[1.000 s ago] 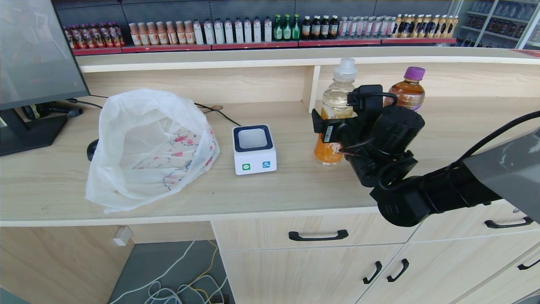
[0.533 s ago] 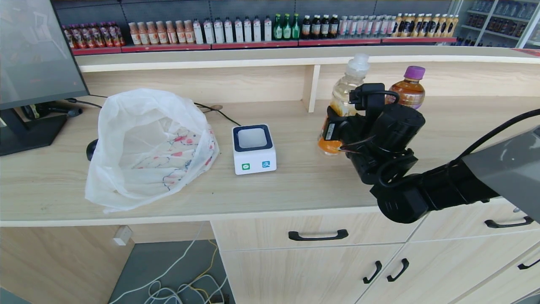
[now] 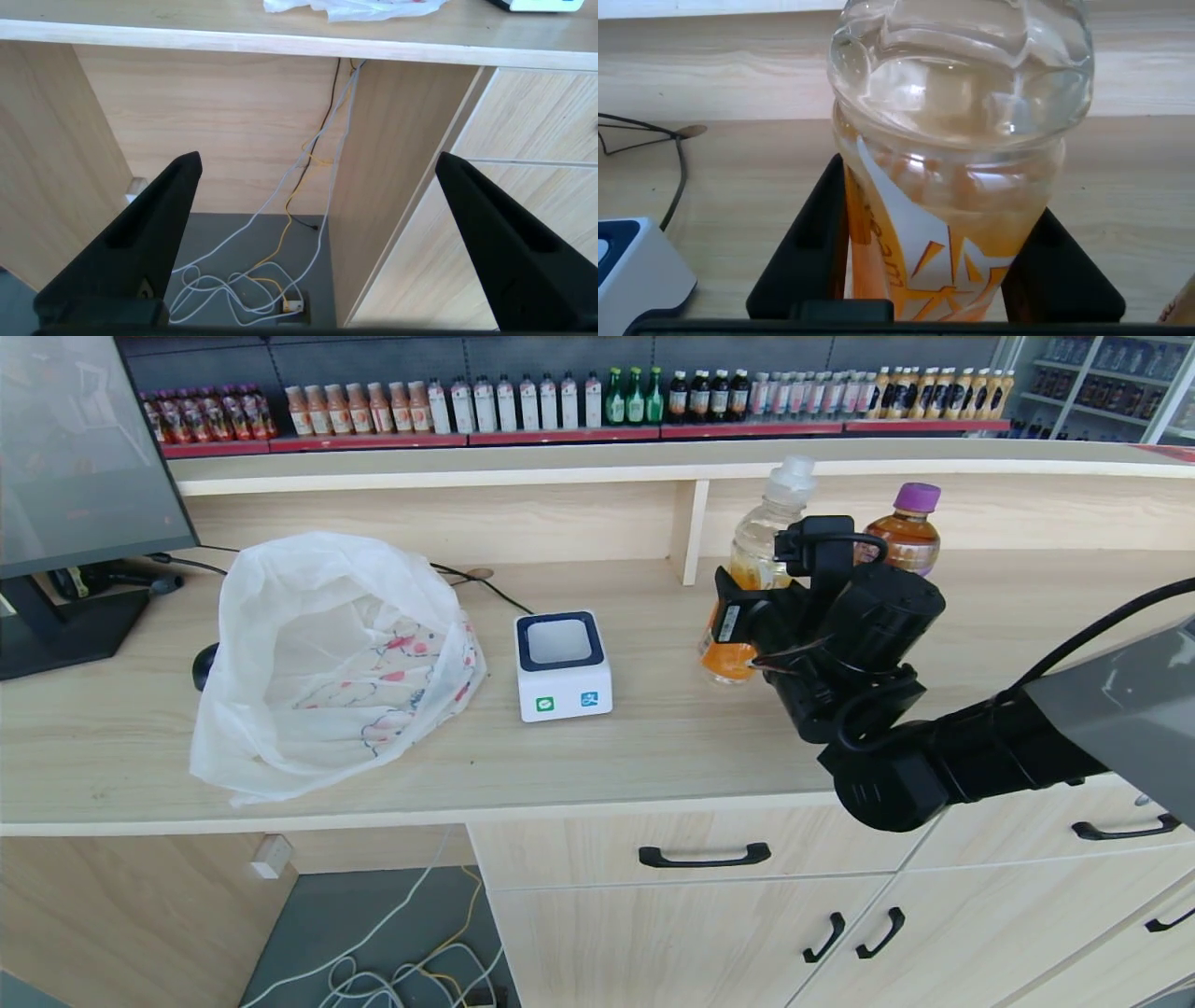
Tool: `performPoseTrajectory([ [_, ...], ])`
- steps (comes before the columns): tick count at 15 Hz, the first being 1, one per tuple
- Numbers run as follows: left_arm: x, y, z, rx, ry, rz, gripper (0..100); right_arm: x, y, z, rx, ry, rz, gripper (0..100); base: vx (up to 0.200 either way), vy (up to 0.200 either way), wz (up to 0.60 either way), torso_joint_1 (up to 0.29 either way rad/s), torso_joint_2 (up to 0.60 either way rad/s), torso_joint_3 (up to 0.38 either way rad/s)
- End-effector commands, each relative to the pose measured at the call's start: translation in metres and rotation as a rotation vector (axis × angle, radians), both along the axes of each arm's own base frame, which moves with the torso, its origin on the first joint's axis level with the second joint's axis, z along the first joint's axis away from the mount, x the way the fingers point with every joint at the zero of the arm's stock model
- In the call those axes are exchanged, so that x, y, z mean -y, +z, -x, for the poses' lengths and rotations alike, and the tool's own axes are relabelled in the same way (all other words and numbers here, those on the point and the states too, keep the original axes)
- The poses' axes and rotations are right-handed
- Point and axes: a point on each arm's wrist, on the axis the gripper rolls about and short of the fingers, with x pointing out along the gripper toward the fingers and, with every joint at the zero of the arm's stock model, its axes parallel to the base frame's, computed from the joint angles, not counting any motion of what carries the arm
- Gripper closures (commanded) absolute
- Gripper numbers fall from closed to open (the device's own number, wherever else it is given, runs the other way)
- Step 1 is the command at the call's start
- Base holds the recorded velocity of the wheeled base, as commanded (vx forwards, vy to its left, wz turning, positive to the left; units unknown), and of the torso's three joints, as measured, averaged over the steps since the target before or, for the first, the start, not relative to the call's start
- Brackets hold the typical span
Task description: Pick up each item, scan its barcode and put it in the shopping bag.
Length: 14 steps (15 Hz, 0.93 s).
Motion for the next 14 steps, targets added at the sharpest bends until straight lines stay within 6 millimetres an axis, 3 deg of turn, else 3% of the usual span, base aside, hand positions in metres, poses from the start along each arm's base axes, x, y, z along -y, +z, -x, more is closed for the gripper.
performPoseTrajectory([
  [1,0.000,0.000,0.000,0.002,0.001,0.000,0,0.001,0.005,0.003,0.011,0.003,-0.005,100,0.000,0.000,0.00,0.000,0.00,0.000],
  [7,0.000,0.000,0.000,0.002,0.001,0.000,0,0.008,0.014,0.017,0.024,0.008,-0.011,100,0.000,0.000,0.00,0.000,0.00,0.000],
  [10,0.000,0.000,0.000,0.000,0.001,0.000,0,0.016,0.023,0.033,0.033,0.012,-0.015,100,0.000,0.000,0.00,0.000,0.00,0.000],
  [14,0.000,0.000,0.000,0.002,-0.001,0.000,0,0.006,0.034,0.068,0.035,0.084,-0.019,100,0.000,0.000,0.00,0.000,0.00,0.000],
])
